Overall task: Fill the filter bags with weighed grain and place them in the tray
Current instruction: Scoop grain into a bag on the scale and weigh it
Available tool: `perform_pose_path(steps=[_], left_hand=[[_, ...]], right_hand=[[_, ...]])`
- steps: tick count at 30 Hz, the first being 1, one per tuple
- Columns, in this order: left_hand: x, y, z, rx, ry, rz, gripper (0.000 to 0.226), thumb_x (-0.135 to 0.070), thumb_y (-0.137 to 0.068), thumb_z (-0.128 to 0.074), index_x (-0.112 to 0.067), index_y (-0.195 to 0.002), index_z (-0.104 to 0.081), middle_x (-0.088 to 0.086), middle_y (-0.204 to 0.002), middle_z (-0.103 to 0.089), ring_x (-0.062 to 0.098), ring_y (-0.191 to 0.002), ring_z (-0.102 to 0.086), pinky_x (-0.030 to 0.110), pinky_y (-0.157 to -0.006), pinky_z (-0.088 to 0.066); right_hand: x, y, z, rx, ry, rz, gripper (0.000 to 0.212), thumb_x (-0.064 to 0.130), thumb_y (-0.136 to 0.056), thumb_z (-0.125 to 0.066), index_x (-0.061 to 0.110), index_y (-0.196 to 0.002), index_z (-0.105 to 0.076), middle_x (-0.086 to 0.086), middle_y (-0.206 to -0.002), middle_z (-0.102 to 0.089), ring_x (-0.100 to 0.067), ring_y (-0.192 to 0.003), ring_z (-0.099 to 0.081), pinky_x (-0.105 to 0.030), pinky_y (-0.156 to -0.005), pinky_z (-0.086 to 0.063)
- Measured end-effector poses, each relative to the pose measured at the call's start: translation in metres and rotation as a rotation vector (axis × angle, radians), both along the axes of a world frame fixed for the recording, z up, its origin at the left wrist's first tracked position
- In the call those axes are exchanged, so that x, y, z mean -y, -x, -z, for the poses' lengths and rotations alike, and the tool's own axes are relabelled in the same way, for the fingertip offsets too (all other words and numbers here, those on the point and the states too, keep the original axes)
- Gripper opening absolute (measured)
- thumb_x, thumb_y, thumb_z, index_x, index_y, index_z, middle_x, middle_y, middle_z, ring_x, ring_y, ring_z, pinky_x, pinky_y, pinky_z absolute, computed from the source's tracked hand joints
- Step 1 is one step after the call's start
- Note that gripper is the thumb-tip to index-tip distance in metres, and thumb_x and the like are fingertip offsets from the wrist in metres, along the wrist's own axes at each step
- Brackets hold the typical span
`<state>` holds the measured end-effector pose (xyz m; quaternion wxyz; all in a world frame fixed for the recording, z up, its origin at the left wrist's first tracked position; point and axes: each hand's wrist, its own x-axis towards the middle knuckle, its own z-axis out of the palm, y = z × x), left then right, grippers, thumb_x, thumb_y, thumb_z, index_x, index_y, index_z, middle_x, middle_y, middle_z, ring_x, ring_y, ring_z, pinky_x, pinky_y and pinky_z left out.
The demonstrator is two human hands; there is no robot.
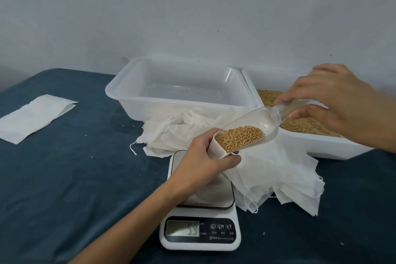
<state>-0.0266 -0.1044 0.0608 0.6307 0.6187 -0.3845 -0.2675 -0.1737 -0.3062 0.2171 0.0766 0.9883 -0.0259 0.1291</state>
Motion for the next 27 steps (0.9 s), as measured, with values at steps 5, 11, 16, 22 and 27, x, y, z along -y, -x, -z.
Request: perform_pose_path(steps=[5, 11, 16, 22, 27], left_hand=[[-0.0001, -0.0008, 0.0019, 0.044, -0.003, -0.019, 0.050, -0.028, -0.073, -0.083, -0.028, -0.120, -0.065, -0.003, -0.103, -0.077, 0.012, -0.093, -0.073, 0.022, -0.085, -0.056], [0.0015, -0.0037, 0.0044, 0.049, -0.014, -0.036, 0.054, -0.029, -0.072, -0.085, -0.027, -0.122, -0.064, -0.002, -0.103, -0.077, 0.017, -0.098, -0.072, 0.034, -0.095, -0.057], [0.0005, -0.0053, 0.0033, 0.027, -0.005, -0.024, 0.049, -0.026, -0.074, -0.086, -0.026, -0.119, -0.066, -0.003, -0.100, -0.078, 0.018, -0.093, -0.074, 0.033, -0.092, -0.058], [-0.0005, -0.0064, 0.0015, 0.006, -0.022, -0.021, 0.045, -0.026, -0.074, -0.086, -0.028, -0.115, -0.067, -0.002, -0.101, -0.078, 0.018, -0.094, -0.075, 0.037, -0.088, -0.059], [-0.0002, -0.0074, 0.0014, -0.013, -0.040, -0.028, 0.050, -0.029, -0.071, -0.086, -0.029, -0.117, -0.067, 0.000, -0.110, -0.076, 0.017, -0.095, -0.075, 0.036, -0.091, -0.060]], right_hand=[[-0.0002, -0.0031, 0.0029, 0.023, 0.015, -0.010, 0.027, 0.042, -0.093, -0.060, 0.028, -0.110, -0.075, 0.008, -0.099, -0.070, -0.024, -0.098, -0.063, -0.040, -0.109, -0.023], [-0.0025, -0.0048, 0.0044, 0.048, 0.035, -0.022, 0.026, 0.039, -0.091, -0.064, 0.024, -0.109, -0.076, 0.005, -0.097, -0.070, -0.027, -0.096, -0.064, -0.044, -0.108, -0.026], [-0.0018, -0.0054, 0.0044, 0.053, 0.034, -0.006, 0.024, 0.023, -0.086, -0.074, 0.023, -0.110, -0.076, 0.003, -0.099, -0.071, -0.029, -0.099, -0.063, -0.046, -0.109, -0.026], [-0.0005, -0.0054, 0.0065, 0.062, 0.045, -0.021, 0.023, 0.021, -0.087, -0.075, 0.024, -0.110, -0.075, 0.004, -0.099, -0.070, -0.028, -0.099, -0.063, -0.045, -0.109, -0.026], [0.0005, -0.0052, 0.0068, 0.083, 0.064, -0.035, 0.017, 0.022, -0.093, -0.072, 0.023, -0.109, -0.076, 0.004, -0.099, -0.071, -0.030, -0.099, -0.064, -0.048, -0.109, -0.027]])
